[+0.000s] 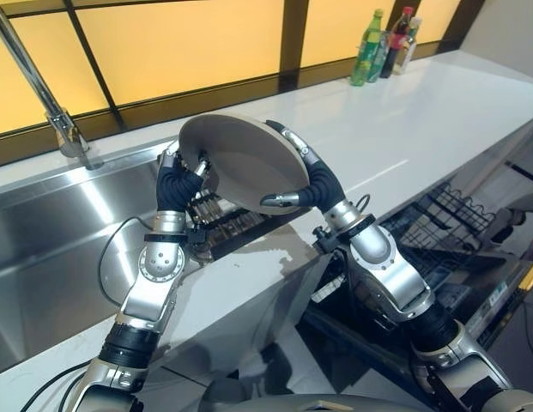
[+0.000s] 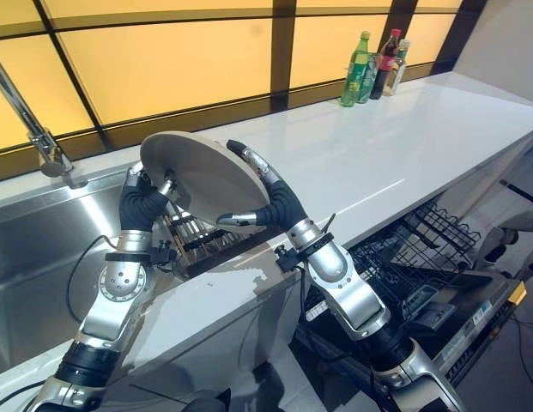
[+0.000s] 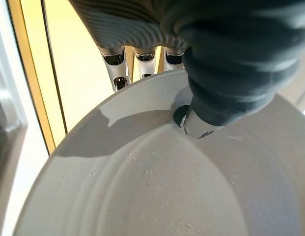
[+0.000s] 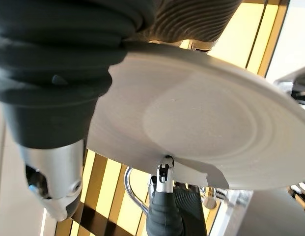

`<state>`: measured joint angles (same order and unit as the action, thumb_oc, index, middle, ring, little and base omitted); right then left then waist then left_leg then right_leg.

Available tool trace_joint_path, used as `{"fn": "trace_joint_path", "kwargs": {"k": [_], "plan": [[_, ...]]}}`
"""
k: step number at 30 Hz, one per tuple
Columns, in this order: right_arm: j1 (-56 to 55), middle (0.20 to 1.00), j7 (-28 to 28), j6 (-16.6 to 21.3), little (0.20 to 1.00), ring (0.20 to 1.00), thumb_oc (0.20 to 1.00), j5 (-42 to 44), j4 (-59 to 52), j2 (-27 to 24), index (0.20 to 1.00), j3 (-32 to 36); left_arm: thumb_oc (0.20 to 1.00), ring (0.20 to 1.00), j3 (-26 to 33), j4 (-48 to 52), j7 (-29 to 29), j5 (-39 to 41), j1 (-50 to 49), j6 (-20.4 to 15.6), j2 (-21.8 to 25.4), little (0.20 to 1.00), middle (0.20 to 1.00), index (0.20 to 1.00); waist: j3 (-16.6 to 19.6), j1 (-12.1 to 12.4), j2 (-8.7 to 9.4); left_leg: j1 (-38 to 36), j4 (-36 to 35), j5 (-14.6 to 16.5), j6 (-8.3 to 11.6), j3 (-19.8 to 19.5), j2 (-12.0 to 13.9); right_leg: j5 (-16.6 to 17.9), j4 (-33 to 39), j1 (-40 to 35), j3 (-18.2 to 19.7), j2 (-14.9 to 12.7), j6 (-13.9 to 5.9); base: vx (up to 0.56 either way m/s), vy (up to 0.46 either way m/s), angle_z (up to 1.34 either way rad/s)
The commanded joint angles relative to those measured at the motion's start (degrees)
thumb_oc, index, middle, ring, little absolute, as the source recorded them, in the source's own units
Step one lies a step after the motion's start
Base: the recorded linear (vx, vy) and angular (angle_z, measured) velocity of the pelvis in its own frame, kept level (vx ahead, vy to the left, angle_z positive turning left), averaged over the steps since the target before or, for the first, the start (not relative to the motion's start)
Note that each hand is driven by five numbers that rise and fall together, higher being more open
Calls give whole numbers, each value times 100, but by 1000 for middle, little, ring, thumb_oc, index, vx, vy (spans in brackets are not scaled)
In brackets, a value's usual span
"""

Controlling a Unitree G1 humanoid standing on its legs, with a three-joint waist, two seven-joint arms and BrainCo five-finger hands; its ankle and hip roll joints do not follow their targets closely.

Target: Pick up plates and place into dishwasher.

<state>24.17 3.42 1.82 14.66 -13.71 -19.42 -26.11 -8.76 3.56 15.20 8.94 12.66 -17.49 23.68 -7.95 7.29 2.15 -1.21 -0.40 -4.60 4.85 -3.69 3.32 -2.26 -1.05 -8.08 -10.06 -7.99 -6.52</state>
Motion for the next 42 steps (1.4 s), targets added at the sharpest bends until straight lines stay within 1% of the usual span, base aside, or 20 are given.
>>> {"fn": "trace_joint_path", "kwargs": {"k": [1, 4, 5, 6, 7, 8, 10, 12, 19, 24, 31, 35, 36, 37, 42], "plan": [[987, 1000, 345, -42, 1000, 1000, 1000, -250, 101, 403, 1000, -237, 200, 200, -460, 335, 38, 89, 784, -226, -12, 200, 200, 200, 326, 129, -71, 39, -134, 93, -325, -242, -276, -31, -363, 191, -62, 141, 206, -57, -29, 10], [1172, 1000, 196, -261, 1000, 1000, 1000, -301, 255, 448, 1000, -377, 200, 200, -477, 279, 16, 78, 865, -228, 17, 200, 200, 200, 351, 169, -86, 62, -128, 62, -302, -286, -267, -43, -385, 192, -135, 145, 223, -38, -14, 21], [1189, 677, 92, -351, 677, 677, 677, -355, 265, 421, 677, -416, 200, 200, -464, 271, 9, 87, 866, -240, 41, 200, 200, 200, 358, 176, -87, 65, -125, 57, -297, -298, -265, -49, -391, 192, -150, 145, 227, -20, -10, 17], [1194, 520, 12, -427, 520, 520, 520, -377, 269, 361, 520, -472, 200, 200, -450, 264, 6, 99, 860, -262, 74, 200, 200, 200, 358, 186, -88, 64, -122, 54, -293, -312, -262, -57, -398, 188, -162, 147, 234, -19, -11, 12], [1193, 285, -121, -541, 285, 285, 285, -374, 267, 313, 285, -512, 200, 200, -440, 278, 27, 108, 862, -259, 101, 200, 200, 200, 355, 191, -86, 68, -118, 52, -291, -324, -262, -64, -404, 185, -174, 148, 238, -17, -14, 8], [1187, 200, -352, -681, 200, 200, 200, -395, 256, 204, 200, -563, 200, 200, -410, 293, 32, 150, 852, -253, 142, 200, 200, 200, 361, 204, -77, 75, -107, 48, -283, -340, -259, -71, -411, 180, -202, 148, 243, -11, -16, 5], [1223, 200, -527, -683, 200, 200, 200, -251, 269, 58, 200, -630, 200, 200, -383, 301, 44, 161, 843, -260, 189, 200, 200, 200, 362, 217, -58, 76, -98, 42, -270, -361, -252, -72, -420, 170, -232, 146, 245, 1, -19, 8], [1280, 200, -546, -656, 200, 200, 200, -103, 271, -2, 200, -635, 200, 200, -373, 303, 50, 156, 865, -229, 201, 200, 200, 200, 356, 229, -36, 77, -91, 38, -264, -384, -247, -75, -431, 163, -254, 152, 255, 6, -21, 18], [1436, 200, -731, -809, 200, 200, 200, -19, 360, 128, 200, -654, 200, 200, -365, 235, 10, 91, 904, -267, 139, 200, 200, 200, 336, 260, -6, 50, -110, 49, -277, -435, -257, -96, -468, 167, -256, 156, 269, -2, -6, 7], [1370, 200, -849, -802, 200, 200, 200, 1, 359, 81, 200, -638, 200, 200, -323, 245, 0, 114, 872, -262, 150, 200, 200, 200, 340, 232, 2, 17, -140, 51, -294, -409, -256, -99, -473, 171, -229, 159, 266, 0, 0, 0], [1308, 200, -894, -734, 200, 200, 200, -2, 357, 54, 200, -564, 200, 200, -341, 179, 21, 169, 859, -255, 90, 200, 200, 200, 334, 172, 17, -51, -169, 82, -315, -346, -245, -93, -464, 164, -191, 160, 265, 0, 0, 0], [1230, 200, -772, -673, 200, 200, 200, -40, 291, 8, 200, -476, 200, 200, -301, 172, 121, 256, 816, -151, 30, 200, 200, 200, 323, 126, 24, -71, -160, 101, -320, -276, -227, -82, -463, 172, -163, 151, 257, 0, 0, 0], [1193, 200, -701, -631, 200, 200, 200, -98, 285, -9, 200, -416, 937, 937, -285, 156, 183, 302, 805, -1, 22, 937, 937, 937, 318, 99, 25, -89, -161, 111, -323, -240, -218, -75, -463, 173, -155, 149, 251, 0, 0, 0], [1180, 200, -642, -590, 200, 200, 200, -134, 285, -26, 200, -364, 1000, 1000, -255, 131, 262, 392, 796, 55, 19, 1000, 1000, 1000, 314, 80, 27, -103, -164, 116, -323, -213, -210, -69, -462, 173, -145, 148, 246, 0, 0, 0], [1080, 200, -461, -576, 200, 200, 200, -354, 266, -115, 200, -149, 1000, 1000, 64, 39, 808, 449, 770, -94, 32, 1000, 1000, 1000, 335, -14, 12, -171, -237, 103, -320, -114, -195, -36, -427, 165, -110, 130, 220, 4, 7, -8]]}}
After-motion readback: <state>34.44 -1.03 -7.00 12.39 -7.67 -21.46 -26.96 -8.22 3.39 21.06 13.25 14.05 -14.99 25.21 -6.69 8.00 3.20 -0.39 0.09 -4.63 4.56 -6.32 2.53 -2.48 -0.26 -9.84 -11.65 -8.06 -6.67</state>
